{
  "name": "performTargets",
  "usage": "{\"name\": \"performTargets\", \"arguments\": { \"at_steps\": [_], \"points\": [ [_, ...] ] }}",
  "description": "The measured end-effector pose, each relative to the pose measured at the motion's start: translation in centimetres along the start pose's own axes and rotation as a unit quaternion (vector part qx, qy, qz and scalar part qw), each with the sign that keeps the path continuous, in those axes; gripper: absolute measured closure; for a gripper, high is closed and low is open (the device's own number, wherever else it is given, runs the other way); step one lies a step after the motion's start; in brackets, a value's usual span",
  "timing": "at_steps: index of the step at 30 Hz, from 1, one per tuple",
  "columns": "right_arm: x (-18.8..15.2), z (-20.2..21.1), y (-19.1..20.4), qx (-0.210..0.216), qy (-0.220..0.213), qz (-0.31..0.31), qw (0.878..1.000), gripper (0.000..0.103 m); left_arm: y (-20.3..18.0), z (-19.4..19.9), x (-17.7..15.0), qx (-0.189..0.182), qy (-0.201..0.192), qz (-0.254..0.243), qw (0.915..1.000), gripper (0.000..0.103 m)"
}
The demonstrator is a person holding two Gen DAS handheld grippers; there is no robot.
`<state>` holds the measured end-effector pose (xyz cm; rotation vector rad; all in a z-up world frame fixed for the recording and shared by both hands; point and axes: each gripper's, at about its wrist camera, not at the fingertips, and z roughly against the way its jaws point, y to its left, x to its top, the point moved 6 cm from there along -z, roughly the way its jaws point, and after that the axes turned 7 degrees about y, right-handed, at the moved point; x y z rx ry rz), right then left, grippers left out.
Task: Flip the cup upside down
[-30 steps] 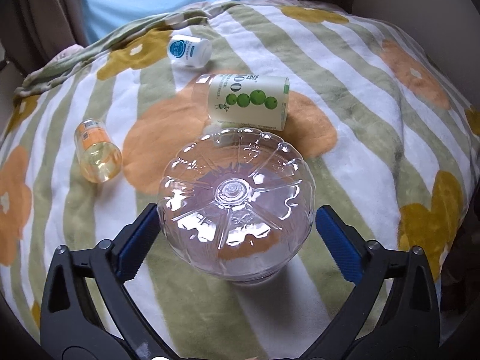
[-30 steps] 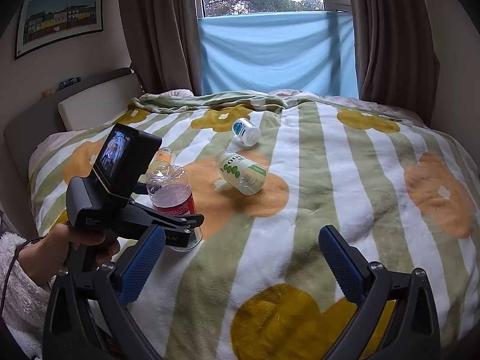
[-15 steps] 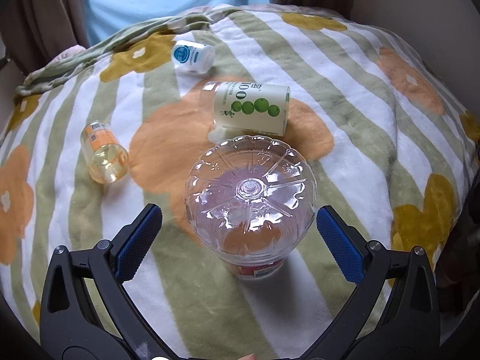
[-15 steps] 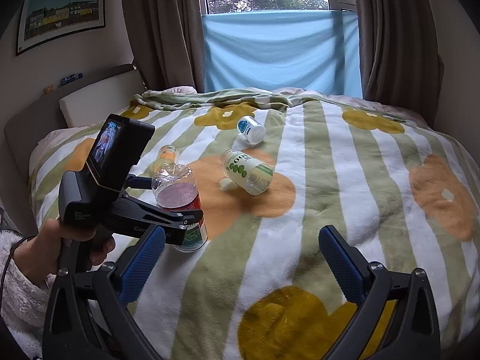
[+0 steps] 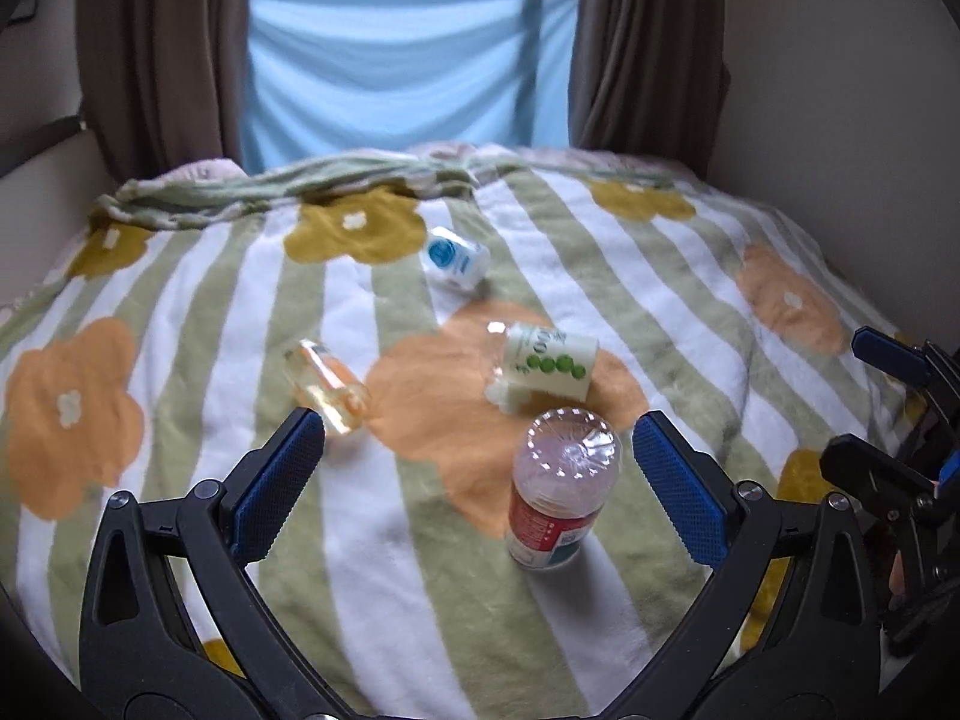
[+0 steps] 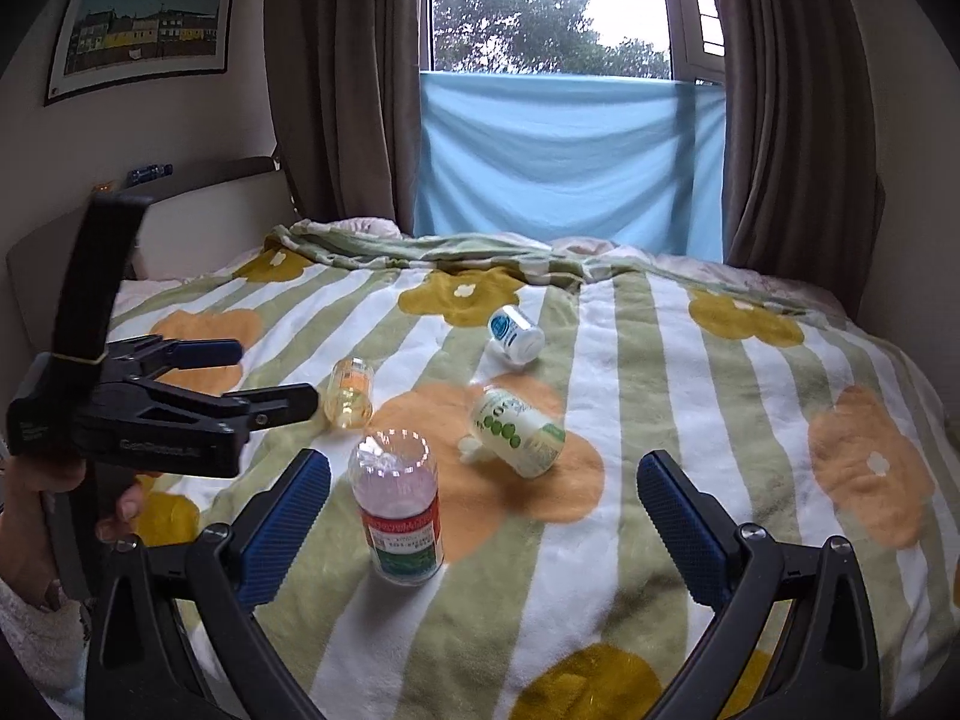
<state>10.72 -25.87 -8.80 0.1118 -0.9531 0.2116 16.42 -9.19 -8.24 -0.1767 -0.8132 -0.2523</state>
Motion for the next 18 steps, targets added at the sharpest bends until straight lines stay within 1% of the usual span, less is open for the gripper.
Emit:
{"name": "performTargets", "arguments": {
  "at_steps": [2,4,7,9,12,15,18],
  "points": [
    [1.4,0.9,0.4,-0.015,-0.025,-0.006,1.000,0.001,1.2,2.5,0.6,0.012,-0.038,0.014,0.9991,0.000],
    [2.7,1.6,0.7,-0.027,-0.046,-0.017,0.998,0.001,2.2,4.5,0.9,0.032,-0.068,0.018,0.9970,0.000],
    [3.8,2.6,1.2,-0.055,-0.072,-0.029,0.995,0.001,3.1,6.9,0.6,0.066,-0.103,0.011,0.9925,0.000],
    [4.0,3.0,1.6,-0.079,-0.085,-0.028,0.993,0.001,3.4,8.0,-0.1,0.076,-0.121,0.012,0.9897,0.000],
    [3.4,3.1,1.8,-0.095,-0.097,-0.039,0.990,0.001,3.9,8.6,-1.0,0.078,-0.133,0.020,0.9878,0.000],
    [2.7,2.9,2.1,-0.104,-0.098,-0.037,0.989,0.001,4.2,8.6,-1.7,0.066,-0.133,0.029,0.9885,0.000],
    [2.4,2.9,2.3,-0.114,-0.097,-0.033,0.988,0.001,4.2,8.8,-1.9,0.071,-0.137,0.032,0.9876,0.000]
  ]
}}
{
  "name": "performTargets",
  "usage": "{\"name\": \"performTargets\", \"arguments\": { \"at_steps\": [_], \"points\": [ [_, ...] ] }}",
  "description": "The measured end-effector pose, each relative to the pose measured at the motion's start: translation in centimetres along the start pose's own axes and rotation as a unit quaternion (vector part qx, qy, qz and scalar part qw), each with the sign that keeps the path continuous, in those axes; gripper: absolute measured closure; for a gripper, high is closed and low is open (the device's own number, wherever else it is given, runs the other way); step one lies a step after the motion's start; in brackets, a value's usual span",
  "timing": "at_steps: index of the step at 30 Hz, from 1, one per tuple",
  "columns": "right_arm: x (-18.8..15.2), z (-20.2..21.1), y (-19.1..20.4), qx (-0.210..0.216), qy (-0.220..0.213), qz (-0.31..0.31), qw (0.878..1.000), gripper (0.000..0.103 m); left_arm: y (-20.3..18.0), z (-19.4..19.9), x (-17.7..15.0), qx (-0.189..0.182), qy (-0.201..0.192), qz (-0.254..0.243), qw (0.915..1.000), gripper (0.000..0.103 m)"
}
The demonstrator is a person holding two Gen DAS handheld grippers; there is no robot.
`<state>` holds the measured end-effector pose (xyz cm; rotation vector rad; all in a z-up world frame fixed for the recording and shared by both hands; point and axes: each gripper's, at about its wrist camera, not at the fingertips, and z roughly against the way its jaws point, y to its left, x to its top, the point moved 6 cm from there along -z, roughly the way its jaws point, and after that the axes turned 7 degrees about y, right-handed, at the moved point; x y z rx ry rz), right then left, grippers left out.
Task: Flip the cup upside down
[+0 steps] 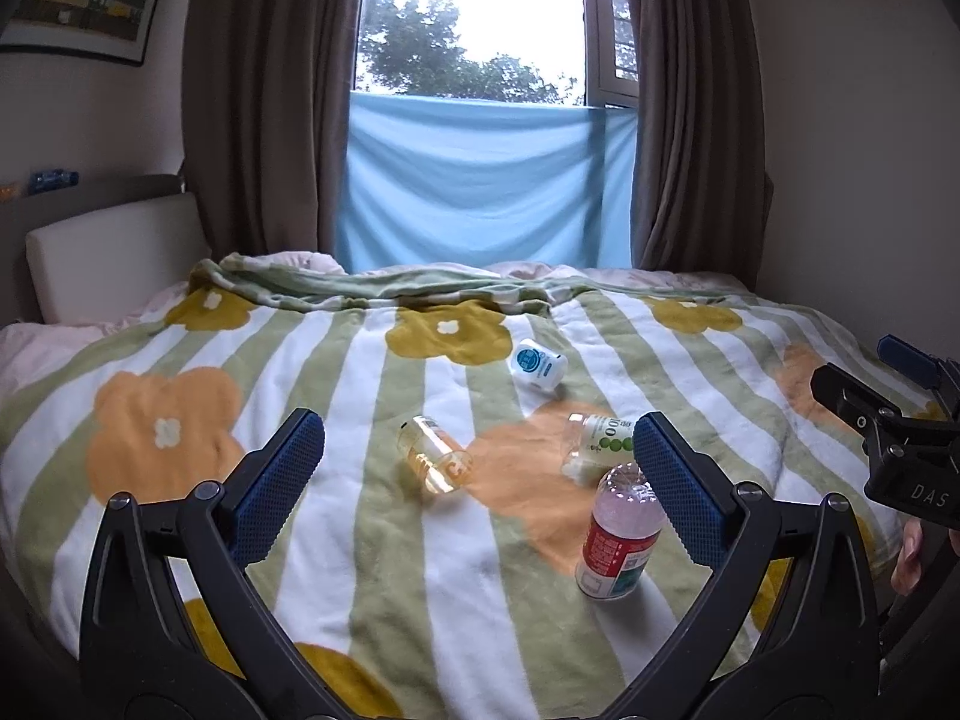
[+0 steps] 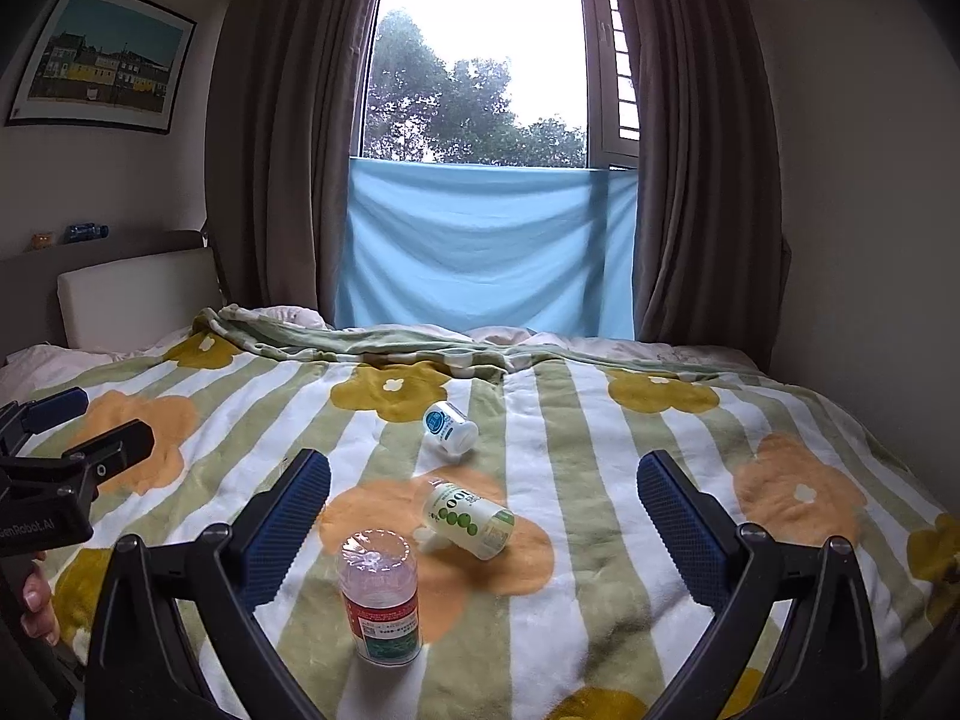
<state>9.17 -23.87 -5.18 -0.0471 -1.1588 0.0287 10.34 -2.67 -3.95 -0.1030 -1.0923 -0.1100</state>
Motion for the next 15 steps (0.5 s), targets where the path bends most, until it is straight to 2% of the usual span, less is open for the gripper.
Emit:
{"name": "performTargets", "arguments": {
  "at_steps": [15],
  "points": [
    [-0.32,0.57,-0.62,-0.001,0.001,-0.016,1.000,0.001,-0.22,0.63,0.00,0.008,-0.012,-0.005,0.9999,0.000]
  ]
}}
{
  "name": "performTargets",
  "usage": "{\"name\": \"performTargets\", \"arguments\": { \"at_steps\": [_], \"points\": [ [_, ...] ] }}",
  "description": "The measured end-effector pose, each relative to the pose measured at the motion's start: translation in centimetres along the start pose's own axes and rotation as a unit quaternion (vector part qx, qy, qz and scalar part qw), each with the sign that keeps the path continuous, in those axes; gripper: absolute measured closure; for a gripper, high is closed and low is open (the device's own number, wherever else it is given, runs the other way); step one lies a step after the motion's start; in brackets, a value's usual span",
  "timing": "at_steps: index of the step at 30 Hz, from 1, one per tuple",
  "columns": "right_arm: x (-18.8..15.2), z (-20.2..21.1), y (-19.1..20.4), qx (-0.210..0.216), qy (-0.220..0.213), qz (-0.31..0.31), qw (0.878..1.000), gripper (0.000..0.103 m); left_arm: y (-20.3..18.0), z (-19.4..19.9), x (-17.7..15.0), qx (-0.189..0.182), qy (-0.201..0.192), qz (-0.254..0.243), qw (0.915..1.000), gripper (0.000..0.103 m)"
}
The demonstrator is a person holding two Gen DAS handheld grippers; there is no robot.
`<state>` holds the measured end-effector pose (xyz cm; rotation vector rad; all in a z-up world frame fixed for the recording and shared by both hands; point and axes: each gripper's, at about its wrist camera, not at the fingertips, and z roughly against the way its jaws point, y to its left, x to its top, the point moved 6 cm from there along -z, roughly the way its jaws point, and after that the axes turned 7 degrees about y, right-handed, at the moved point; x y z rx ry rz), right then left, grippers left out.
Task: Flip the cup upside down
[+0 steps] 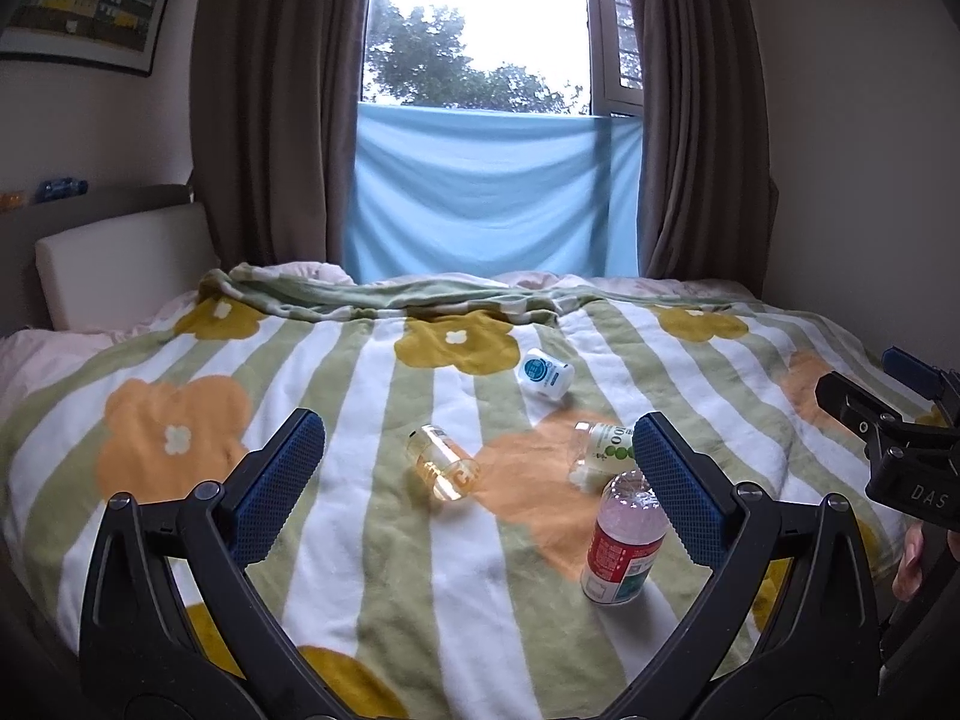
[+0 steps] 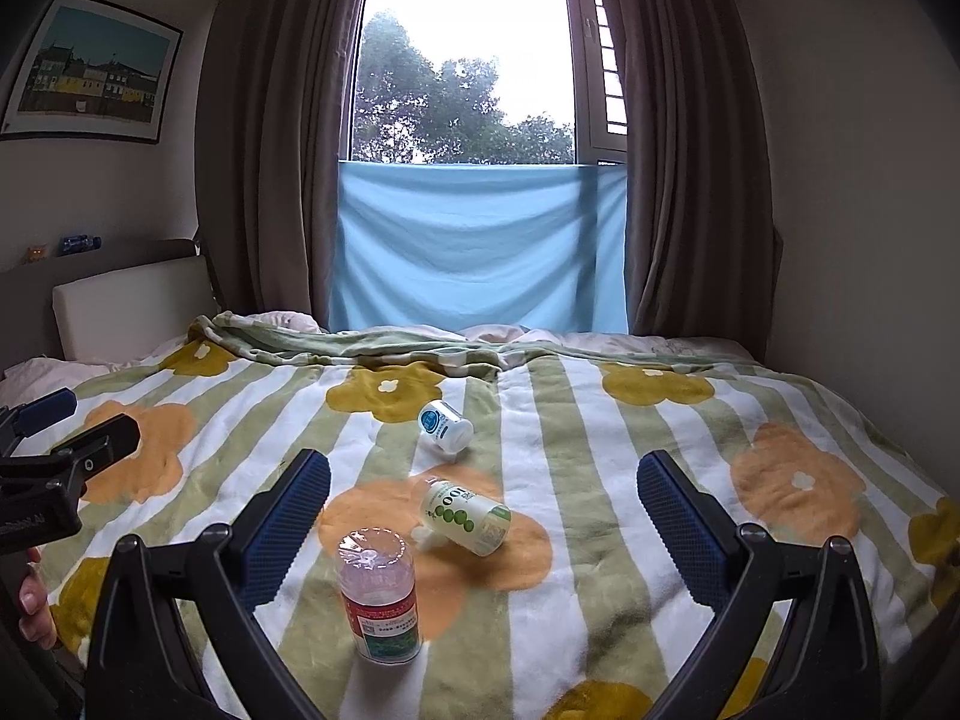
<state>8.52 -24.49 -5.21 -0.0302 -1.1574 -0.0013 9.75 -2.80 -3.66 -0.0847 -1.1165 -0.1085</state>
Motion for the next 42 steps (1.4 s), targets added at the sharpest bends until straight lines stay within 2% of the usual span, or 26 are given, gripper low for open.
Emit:
{"name": "performTargets", "arguments": {
  "at_steps": [30,42],
  "points": [
    [-0.5,-0.2,-0.2,-0.001,0.004,-0.001,1.000,0.001,0.0,0.8,0.2,0.005,-0.008,-0.002,1.0000,0.000],
    [-0.9,-0.2,-0.5,0.000,0.008,-0.006,1.000,0.001,-1.3,1.4,0.9,0.016,-0.020,-0.021,0.9994,0.000]
  ]
}}
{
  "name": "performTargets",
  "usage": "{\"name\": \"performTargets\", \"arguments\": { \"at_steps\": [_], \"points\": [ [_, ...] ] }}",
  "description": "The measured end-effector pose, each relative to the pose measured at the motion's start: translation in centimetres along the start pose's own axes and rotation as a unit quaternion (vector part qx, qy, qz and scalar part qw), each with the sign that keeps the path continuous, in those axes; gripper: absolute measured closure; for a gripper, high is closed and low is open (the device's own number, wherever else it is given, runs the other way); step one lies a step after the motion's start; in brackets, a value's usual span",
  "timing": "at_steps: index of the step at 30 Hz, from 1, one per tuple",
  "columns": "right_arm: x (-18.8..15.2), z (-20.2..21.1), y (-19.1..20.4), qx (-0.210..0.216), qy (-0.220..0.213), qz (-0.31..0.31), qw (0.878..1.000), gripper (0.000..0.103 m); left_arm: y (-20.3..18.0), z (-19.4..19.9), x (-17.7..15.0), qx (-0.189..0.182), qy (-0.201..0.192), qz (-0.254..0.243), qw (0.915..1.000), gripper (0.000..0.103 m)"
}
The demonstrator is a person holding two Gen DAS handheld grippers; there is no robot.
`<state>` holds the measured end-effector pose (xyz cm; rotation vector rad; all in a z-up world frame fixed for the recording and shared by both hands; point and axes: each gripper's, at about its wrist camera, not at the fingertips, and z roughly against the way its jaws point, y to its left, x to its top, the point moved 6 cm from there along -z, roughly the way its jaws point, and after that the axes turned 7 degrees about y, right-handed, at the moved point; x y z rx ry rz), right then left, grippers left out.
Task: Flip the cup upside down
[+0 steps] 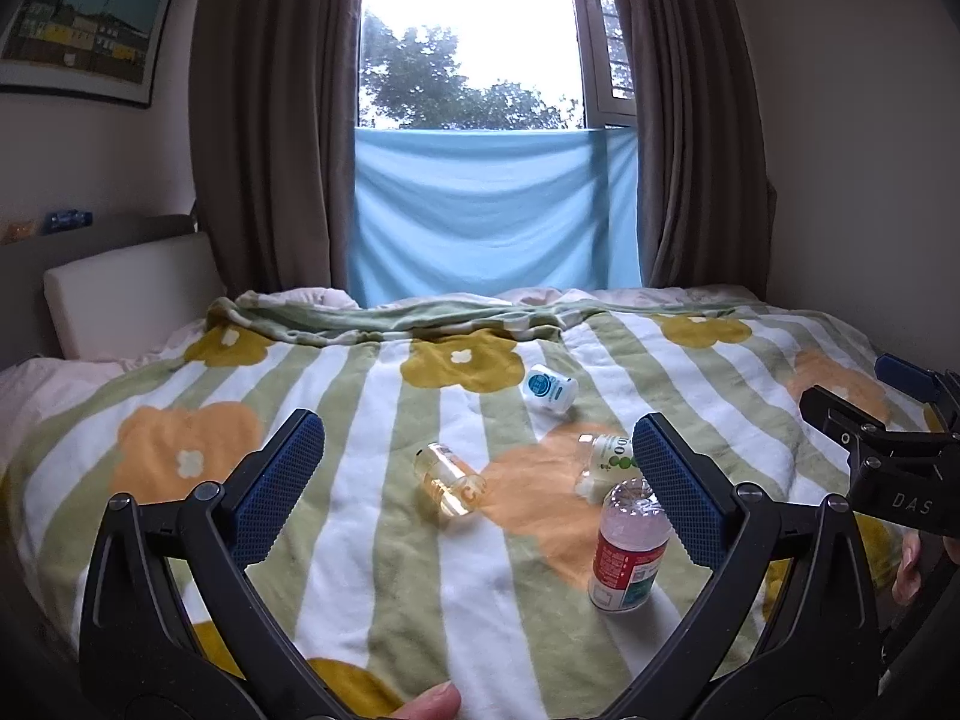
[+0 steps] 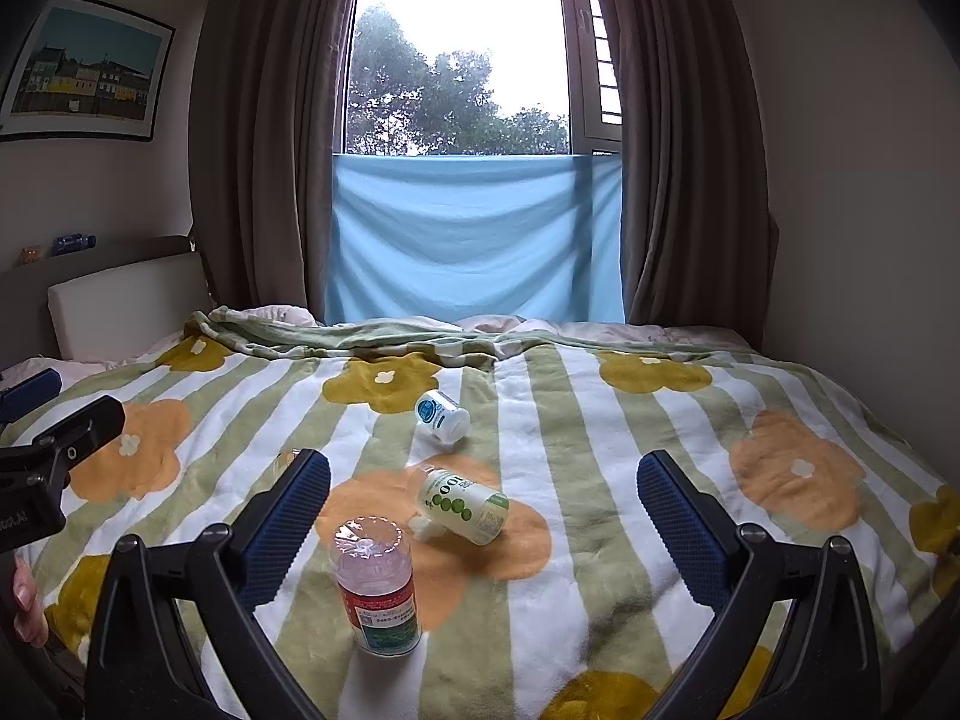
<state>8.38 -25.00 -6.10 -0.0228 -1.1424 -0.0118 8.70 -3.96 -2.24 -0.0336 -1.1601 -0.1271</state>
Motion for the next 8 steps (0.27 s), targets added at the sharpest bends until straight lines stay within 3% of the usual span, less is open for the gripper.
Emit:
{"name": "performTargets", "arguments": {
  "at_steps": [4,8],
  "points": [
    [0.10,0.02,0.23,0.001,-0.002,0.000,1.000,0.001,0.21,0.12,0.13,0.020,-0.009,0.000,0.9998,0.000],
    [0.13,-0.01,0.43,0.004,-0.002,-0.003,1.000,0.001,0.70,0.12,0.10,0.014,-0.013,0.008,0.9998,0.000]
  ]
}}
